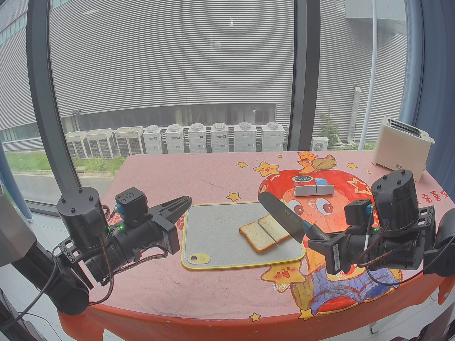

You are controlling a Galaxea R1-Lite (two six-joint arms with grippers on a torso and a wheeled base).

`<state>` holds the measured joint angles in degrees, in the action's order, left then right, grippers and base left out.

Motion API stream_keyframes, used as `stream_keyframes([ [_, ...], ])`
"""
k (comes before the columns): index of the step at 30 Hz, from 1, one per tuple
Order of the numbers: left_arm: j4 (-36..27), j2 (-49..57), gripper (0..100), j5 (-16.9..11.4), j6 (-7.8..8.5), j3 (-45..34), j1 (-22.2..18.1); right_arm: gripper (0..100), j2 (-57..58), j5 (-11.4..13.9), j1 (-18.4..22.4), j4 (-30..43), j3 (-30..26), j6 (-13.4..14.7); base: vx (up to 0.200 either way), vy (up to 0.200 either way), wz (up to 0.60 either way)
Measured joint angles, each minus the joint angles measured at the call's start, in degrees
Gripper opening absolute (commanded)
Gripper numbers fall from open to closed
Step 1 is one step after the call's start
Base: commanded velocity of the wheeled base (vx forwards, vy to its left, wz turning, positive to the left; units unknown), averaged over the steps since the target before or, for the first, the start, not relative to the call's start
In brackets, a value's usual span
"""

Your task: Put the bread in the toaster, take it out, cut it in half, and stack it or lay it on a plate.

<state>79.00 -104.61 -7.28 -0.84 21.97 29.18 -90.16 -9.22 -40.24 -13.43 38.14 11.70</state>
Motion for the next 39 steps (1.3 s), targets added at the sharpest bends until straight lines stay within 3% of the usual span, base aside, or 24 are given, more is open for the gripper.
stream_keyframes([
  [14,2.5,5.5,0,1.4,0.87,-5.5,-0.1,0,0.9,0.2,1.4,-0.1,-1.4,0.0,0.000,0.000,0.00],
  [18,6.5,6.2,0,2.0,1.11,-7.4,-1.6,0,1.0,0.2,2.1,-1.7,-1.8,0.0,0.000,0.000,0.00],
  [28,7.4,8.6,0,2.4,1.41,-12.4,-4.9,0,0.8,-0.6,3.6,-9.9,-4.8,-0.1,0.000,0.000,0.00],
  [39,7.4,14.4,0,2.4,1.52,-16.7,-10.2,0,0.9,-3.1,4.2,-10.1,-5.7,0.0,0.000,0.000,0.00],
])
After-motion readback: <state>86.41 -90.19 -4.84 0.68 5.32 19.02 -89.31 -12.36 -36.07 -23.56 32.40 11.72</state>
